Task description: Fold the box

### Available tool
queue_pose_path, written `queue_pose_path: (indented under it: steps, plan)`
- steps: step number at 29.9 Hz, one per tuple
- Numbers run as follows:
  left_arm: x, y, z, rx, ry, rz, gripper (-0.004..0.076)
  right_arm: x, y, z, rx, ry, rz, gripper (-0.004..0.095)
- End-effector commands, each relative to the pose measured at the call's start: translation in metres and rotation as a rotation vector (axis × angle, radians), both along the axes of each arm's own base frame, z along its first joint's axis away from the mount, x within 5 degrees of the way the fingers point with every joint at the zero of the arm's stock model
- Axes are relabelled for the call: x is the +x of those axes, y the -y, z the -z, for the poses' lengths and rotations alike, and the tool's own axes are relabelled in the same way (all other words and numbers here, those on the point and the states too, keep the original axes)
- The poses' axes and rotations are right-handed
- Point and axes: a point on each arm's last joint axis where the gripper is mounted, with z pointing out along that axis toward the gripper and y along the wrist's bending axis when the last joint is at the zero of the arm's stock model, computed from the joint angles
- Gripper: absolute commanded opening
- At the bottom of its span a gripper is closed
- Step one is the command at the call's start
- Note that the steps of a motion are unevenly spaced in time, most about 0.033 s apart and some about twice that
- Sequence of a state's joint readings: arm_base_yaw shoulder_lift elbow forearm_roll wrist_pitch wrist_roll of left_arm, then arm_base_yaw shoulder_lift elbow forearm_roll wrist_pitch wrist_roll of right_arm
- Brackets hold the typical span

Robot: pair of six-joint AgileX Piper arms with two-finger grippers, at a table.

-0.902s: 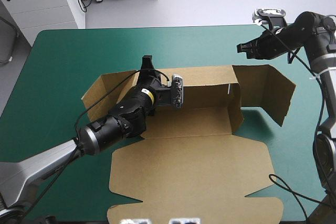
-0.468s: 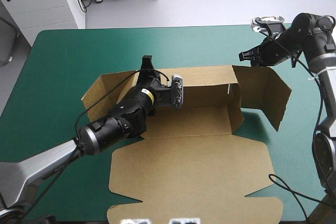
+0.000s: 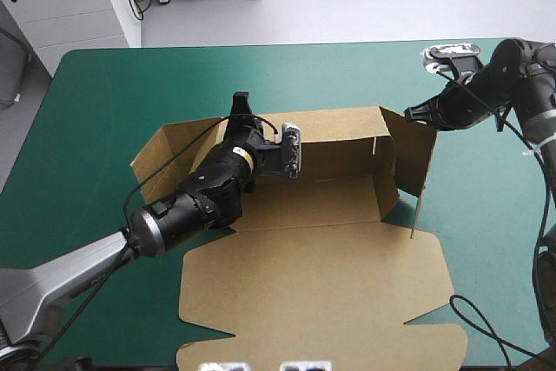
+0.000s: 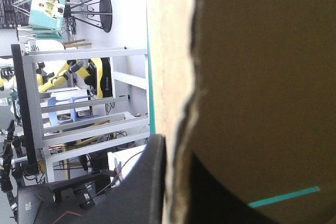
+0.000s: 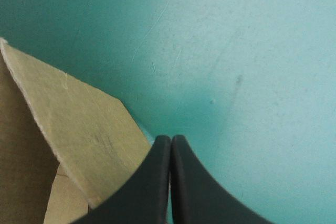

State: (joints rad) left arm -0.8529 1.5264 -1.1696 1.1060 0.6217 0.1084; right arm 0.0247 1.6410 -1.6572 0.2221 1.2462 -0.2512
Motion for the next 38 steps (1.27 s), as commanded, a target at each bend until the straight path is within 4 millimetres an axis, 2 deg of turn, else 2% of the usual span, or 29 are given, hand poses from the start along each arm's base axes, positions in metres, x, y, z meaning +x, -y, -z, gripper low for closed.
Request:
queue_pose_path:
  steps: [1, 6, 12, 24, 34, 36, 38]
  plan:
    - [-0.005, -0.008, -0.016, -0.039, 0.022, -0.048, -0.0008, -0.019, -0.001, -0.026, 0.008, 0.078, -0.009, -0.0013]
    - [-0.005, -0.008, -0.016, -0.039, 0.022, -0.048, -0.0008, -0.028, 0.001, -0.036, -0.002, 0.104, 0.026, 0.0019]
    - [-0.005, -0.008, -0.016, -0.039, 0.022, -0.048, -0.0008, -0.040, 0.003, -0.050, -0.018, 0.151, 0.031, 0.0175]
    - [-0.005, -0.008, -0.016, -0.039, 0.022, -0.048, -0.0008, -0.047, 0.002, -0.051, -0.003, 0.153, 0.031, 0.0403]
    - [-0.005, -0.008, -0.016, -0.038, 0.021, -0.050, -0.0008, -0.054, 0.007, -0.015, -0.062, 0.030, 0.052, 0.0391]
    - [-0.005, -0.008, -0.016, -0.039, 0.020, -0.050, -0.0008, -0.057, 0.007, -0.013, -0.051, 0.020, 0.063, 0.0314]
    - [-0.005, -0.009, -0.016, -0.038, 0.020, -0.052, -0.0008, -0.060, 0.007, -0.014, -0.049, 0.020, 0.068, 0.0170]
